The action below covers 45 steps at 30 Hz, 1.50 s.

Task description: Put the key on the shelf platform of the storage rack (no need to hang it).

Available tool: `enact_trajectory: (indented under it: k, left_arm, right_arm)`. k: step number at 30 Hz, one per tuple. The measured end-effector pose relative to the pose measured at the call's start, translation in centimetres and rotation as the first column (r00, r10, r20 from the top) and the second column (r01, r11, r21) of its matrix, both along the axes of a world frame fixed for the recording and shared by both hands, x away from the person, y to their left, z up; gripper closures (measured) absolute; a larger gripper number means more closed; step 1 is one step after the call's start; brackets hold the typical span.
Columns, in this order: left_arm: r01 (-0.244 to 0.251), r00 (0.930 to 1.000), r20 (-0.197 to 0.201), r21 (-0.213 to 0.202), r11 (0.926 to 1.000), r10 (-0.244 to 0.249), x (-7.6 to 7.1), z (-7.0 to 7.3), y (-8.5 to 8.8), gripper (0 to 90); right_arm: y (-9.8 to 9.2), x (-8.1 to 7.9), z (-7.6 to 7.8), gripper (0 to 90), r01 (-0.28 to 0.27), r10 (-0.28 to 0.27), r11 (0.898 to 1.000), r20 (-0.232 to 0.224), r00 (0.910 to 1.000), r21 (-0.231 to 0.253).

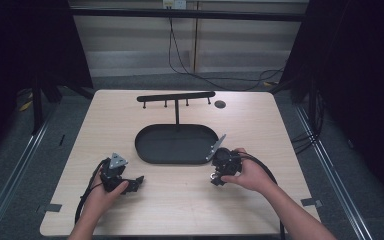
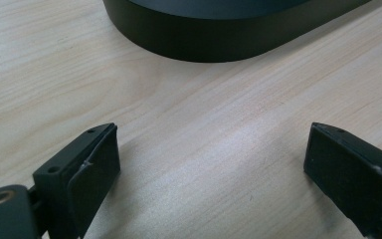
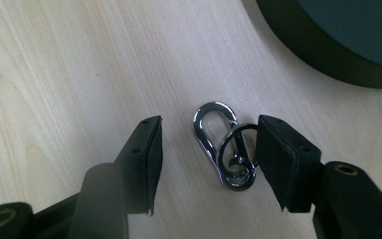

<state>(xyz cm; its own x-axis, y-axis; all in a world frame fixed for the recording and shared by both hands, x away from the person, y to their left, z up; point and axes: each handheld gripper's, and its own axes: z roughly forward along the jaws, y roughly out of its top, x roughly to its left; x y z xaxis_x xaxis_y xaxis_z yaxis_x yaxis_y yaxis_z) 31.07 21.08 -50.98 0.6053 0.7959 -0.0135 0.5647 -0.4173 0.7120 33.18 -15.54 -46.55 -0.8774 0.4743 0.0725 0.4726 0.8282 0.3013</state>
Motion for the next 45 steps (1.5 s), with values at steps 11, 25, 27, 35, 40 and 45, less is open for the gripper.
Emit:
enact_trajectory:
  k: [11, 25, 27, 35, 40, 45]
  left_arm:
    - [-0.002, 1.0000, 0.000, -0.001, 1.0000, 0.002, 0.0, 0.0, 0.0, 6.9]
    - [0.000, 1.0000, 0.000, -0.004, 1.0000, 0.000, 0.0, 0.0, 0.0, 6.7]
    - [0.000, 1.0000, 0.000, -0.004, 1.0000, 0.000, 0.0, 0.0, 0.0, 6.7]
    - [-0.001, 1.0000, 0.000, -0.005, 1.0000, 0.001, 0.0, 0.0, 0.0, 6.7]
    - [0.000, 1.0000, 0.000, -0.004, 1.0000, 0.000, 0.0, 0.0, 0.0, 6.7]
    - [0.000, 1.0000, 0.000, -0.004, 1.0000, 0.000, 0.0, 0.0, 0.0, 6.7]
  right_arm:
    - [0.3, 0.4, -0.3, 61.9, 0.017, -0.018, 0.999, -0.035, 0.9992, -0.029]
    - [-0.3, 0.3, 0.5, 86.1, 0.041, -0.043, 0.997, -0.023, 0.9988, -0.068]
    - [-0.2, 0.3, 0.6, 86.4, 0.040, -0.042, 0.997, -0.027, 0.9988, -0.072]
    - [-0.2, 0.3, 1.3, 86.8, 0.044, -0.046, 0.996, -0.025, 0.9986, -0.073]
    - [-0.2, 0.5, 2.4, 87.1, 0.048, -0.049, 0.997, -0.016, 0.9987, -0.066]
    - [0.0, 0.7, 3.2, 87.1, 0.053, -0.053, 0.997, -0.013, 0.9985, -0.061]
